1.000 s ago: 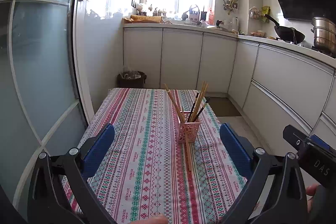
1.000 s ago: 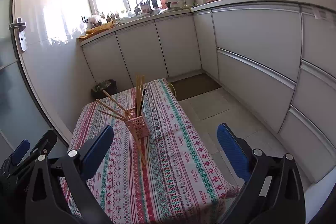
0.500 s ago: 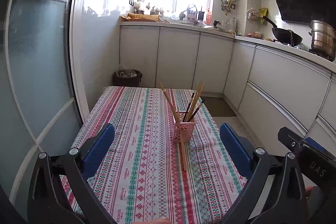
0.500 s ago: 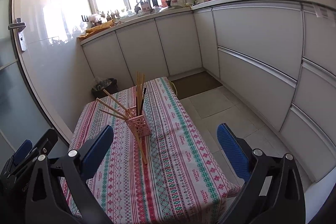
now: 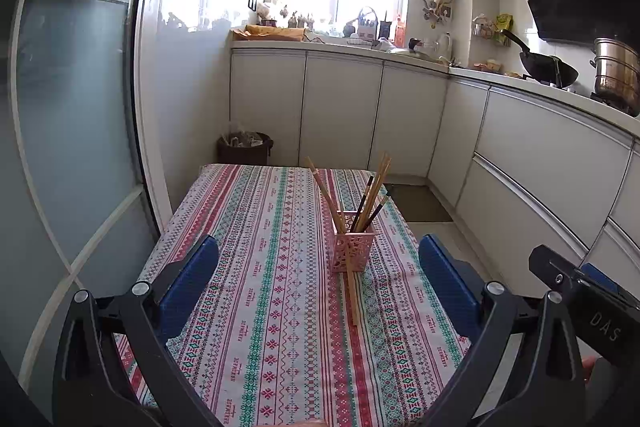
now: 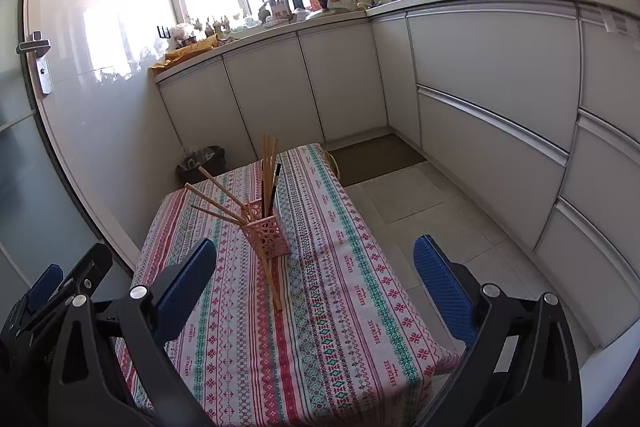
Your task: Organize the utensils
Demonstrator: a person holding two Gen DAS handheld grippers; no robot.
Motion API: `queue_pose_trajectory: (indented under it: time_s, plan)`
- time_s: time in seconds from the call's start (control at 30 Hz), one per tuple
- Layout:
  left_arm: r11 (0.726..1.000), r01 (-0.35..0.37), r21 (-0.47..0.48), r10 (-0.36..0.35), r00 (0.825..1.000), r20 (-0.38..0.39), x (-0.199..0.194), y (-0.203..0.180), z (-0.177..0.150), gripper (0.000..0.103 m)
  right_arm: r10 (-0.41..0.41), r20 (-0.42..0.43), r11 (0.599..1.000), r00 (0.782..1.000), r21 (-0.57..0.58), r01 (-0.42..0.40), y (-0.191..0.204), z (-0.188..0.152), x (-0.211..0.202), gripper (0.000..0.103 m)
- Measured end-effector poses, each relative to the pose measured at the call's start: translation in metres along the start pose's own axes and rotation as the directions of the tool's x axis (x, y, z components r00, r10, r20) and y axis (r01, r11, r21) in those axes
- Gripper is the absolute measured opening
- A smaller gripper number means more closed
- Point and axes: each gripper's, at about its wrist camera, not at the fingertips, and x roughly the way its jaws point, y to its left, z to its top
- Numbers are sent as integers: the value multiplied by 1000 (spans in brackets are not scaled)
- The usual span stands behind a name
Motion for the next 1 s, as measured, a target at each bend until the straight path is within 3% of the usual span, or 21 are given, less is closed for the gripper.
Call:
queue_pose_trajectory:
  time_s: [0.37, 0.73, 1.0]
  plan:
    - [1000, -17, 5, 17, 1000, -10, 1, 0, 3, 96, 6, -11, 1000, 1000, -5, -6, 1, -2, 0, 96]
    - [998, -25, 63, 21, 997, 68, -4, -10, 6, 96, 12, -7, 1000, 1000, -4, -12, 2, -1, -1, 96]
    - [1000, 1, 30, -2, 999, 36, -1, -7, 6, 96, 9, -5, 1000, 1000, -1, -9, -1, 0, -1, 96]
